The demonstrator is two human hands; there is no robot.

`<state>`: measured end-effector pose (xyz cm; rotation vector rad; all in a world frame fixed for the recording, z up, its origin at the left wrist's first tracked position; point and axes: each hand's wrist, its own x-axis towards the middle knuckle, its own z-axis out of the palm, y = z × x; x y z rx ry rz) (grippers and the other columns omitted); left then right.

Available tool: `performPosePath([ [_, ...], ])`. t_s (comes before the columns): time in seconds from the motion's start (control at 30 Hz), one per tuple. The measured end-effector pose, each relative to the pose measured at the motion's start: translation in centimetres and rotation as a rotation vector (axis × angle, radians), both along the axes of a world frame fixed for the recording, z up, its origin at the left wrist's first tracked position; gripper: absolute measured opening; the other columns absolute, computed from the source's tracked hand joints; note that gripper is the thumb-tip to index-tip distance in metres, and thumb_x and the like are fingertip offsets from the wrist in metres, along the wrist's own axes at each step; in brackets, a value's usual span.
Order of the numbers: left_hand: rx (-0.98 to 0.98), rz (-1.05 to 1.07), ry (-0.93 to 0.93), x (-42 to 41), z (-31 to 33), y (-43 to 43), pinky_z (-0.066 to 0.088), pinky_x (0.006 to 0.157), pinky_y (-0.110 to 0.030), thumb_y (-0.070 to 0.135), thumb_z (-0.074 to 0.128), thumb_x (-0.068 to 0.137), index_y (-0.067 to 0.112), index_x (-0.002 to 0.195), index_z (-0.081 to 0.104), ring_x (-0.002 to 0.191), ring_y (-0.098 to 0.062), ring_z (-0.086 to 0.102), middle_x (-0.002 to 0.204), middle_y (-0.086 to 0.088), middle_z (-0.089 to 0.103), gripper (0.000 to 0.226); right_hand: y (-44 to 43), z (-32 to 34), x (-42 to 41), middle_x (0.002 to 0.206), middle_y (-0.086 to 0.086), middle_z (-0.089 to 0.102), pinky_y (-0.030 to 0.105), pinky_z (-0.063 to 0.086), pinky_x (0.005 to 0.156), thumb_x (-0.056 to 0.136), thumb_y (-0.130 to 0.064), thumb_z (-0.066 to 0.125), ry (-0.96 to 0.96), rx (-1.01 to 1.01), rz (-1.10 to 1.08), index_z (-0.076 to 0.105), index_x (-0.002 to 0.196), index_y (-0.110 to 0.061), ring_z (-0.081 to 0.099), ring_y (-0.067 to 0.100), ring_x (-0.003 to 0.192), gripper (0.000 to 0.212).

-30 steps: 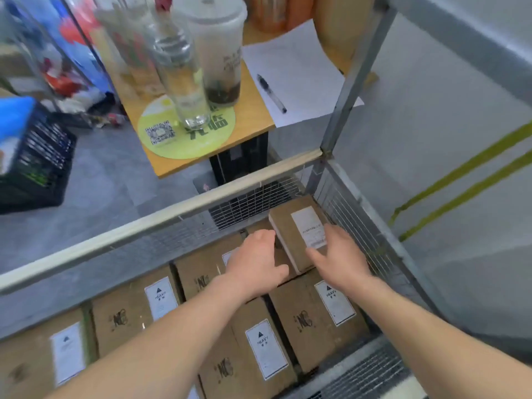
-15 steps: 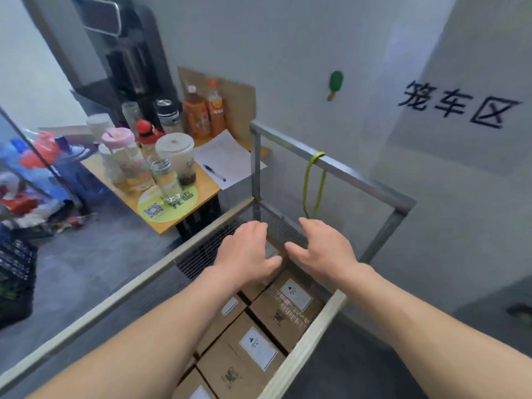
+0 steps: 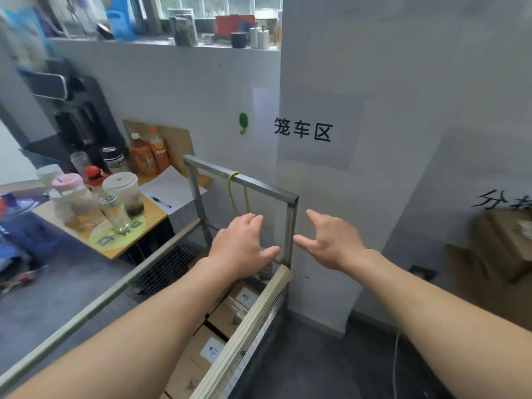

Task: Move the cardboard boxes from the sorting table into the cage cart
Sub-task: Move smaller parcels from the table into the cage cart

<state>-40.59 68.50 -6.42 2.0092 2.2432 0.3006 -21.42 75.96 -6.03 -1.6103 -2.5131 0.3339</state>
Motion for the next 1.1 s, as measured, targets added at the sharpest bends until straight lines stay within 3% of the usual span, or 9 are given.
performPosePath([
  [0.27, 0.03, -0.066, 0.025, 7.3, 2.8, -0.2, 0.038, 0.111, -0.041, 0.062, 0.056, 0.09, 0.019, 0.15, 0.037, 0.144, -0.019, 0.035, 0.154, 0.002, 0.04, 0.076, -1.8, 2.0, 8.1, 0.153, 0.001, 0.049, 0.04, 0.044, 0.105, 0.094, -0.064, 0.05, 0.01, 0.01, -0.097, 0.036, 0.154, -0.018, 0.046, 0.024, 0.139, 0.077],
  [0.43, 0.036, -0.166, 0.017, 11.0, 4.1, 0.1, 0.038, 0.112, -0.04, 0.062, 0.056, 0.09, 0.02, 0.154, 0.032, 0.147, -0.017, 0.03, 0.158, 0.004, 0.034, 0.08, -3.9, 3.8, 12.1, 0.145, 0.002, 0.056, 0.042, 0.047, 0.102, 0.092, -0.064, 0.053, 0.018, 0.033, -0.209, 0.047, 0.143, -0.018, 0.052, 0.026, 0.132, 0.069],
  [0.7, 0.085, -0.362, -0.005, 14.0, 6.2, -1.6, 0.037, 0.112, -0.042, 0.065, 0.057, 0.089, 0.026, 0.157, 0.026, 0.149, -0.017, 0.026, 0.161, 0.005, 0.031, 0.085, -9.6, 6.7, 15.9, 0.147, 0.005, 0.053, 0.039, 0.043, 0.106, 0.092, -0.061, 0.056, 0.0, 0.096, -0.393, 0.043, 0.146, -0.02, 0.05, 0.026, 0.135, 0.069],
  [0.83, 0.098, -0.476, -0.036, 15.6, 6.9, -3.5, 0.038, 0.112, -0.043, 0.064, 0.056, 0.09, 0.024, 0.157, 0.026, 0.149, -0.018, 0.027, 0.161, 0.004, 0.031, 0.084, -13.8, 7.1, 16.7, 0.155, 0.004, 0.045, 0.04, 0.039, 0.11, 0.092, -0.064, 0.053, -0.028, 0.116, -0.493, 0.031, 0.156, -0.02, 0.044, 0.024, 0.141, 0.081],
  [1.1, 0.06, -0.692, -0.105, 20.1, 6.5, -8.0, 0.035, 0.114, -0.043, 0.066, 0.055, 0.091, 0.023, 0.158, 0.025, 0.15, -0.019, 0.026, 0.163, 0.003, 0.028, 0.085, -22.8, 7.3, 20.1, 0.144, 0.004, 0.054, 0.045, 0.049, 0.098, 0.092, -0.063, 0.054, -0.082, 0.13, -0.705, 0.04, 0.148, -0.02, 0.053, 0.027, 0.129, 0.072],
])
